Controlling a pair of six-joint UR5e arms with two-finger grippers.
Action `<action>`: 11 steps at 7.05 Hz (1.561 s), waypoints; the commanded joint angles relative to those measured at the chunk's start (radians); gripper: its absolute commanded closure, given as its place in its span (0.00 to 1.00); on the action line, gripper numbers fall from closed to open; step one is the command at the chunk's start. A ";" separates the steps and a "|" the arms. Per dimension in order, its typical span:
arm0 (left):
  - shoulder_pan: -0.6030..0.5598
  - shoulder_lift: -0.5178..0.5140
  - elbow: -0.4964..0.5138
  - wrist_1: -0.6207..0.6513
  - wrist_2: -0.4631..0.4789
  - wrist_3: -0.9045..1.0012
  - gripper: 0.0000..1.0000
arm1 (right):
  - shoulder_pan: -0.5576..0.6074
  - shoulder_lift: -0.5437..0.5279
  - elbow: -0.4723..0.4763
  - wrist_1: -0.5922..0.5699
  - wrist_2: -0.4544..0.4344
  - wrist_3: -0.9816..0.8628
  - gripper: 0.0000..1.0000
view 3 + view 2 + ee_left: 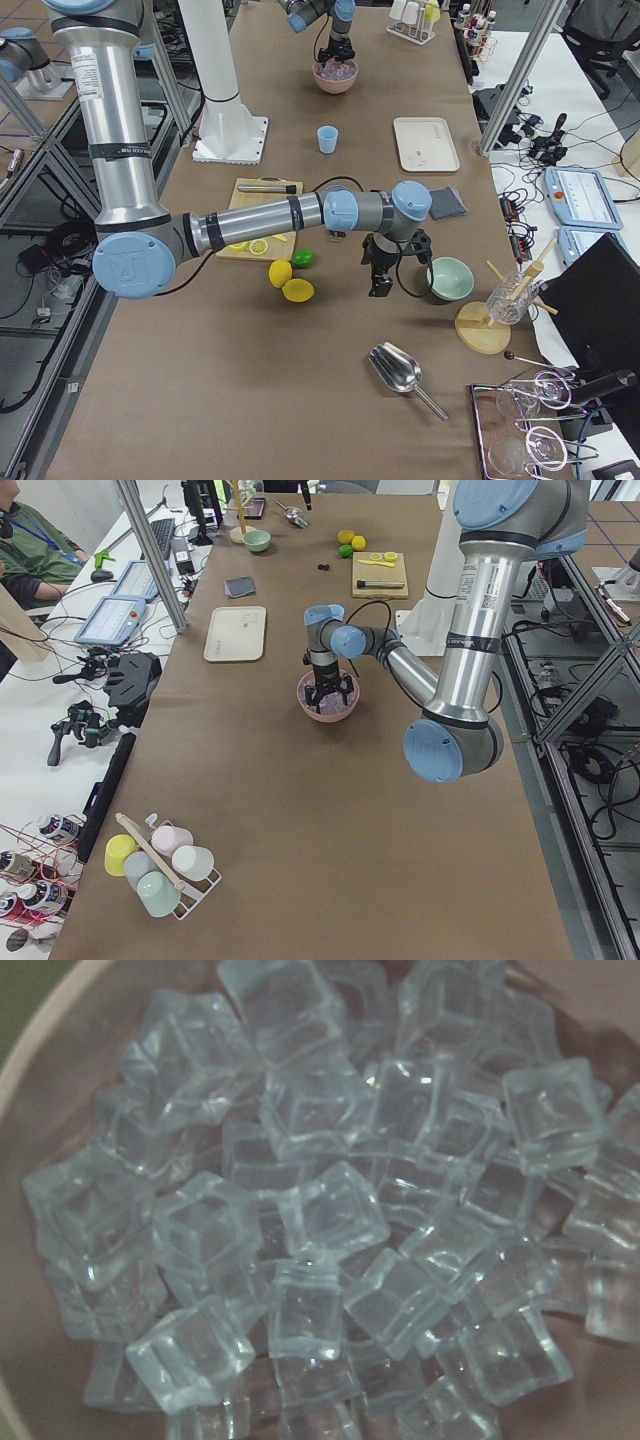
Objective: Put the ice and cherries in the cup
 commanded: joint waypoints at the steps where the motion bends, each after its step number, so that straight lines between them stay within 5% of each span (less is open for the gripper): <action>1: 0.020 -0.001 0.004 0.000 0.001 -0.025 0.03 | 0.000 0.000 0.000 0.000 0.000 0.000 0.00; 2: 0.021 -0.001 0.009 0.000 0.000 -0.024 0.03 | 0.000 0.000 0.000 0.000 0.002 0.000 0.00; 8: 0.015 -0.006 0.001 0.033 -0.005 -0.025 0.74 | 0.000 0.003 0.002 0.000 0.002 0.002 0.00; 11: 0.008 -0.082 -0.008 0.147 -0.007 -0.024 0.88 | 0.000 0.003 0.003 0.000 0.003 0.005 0.00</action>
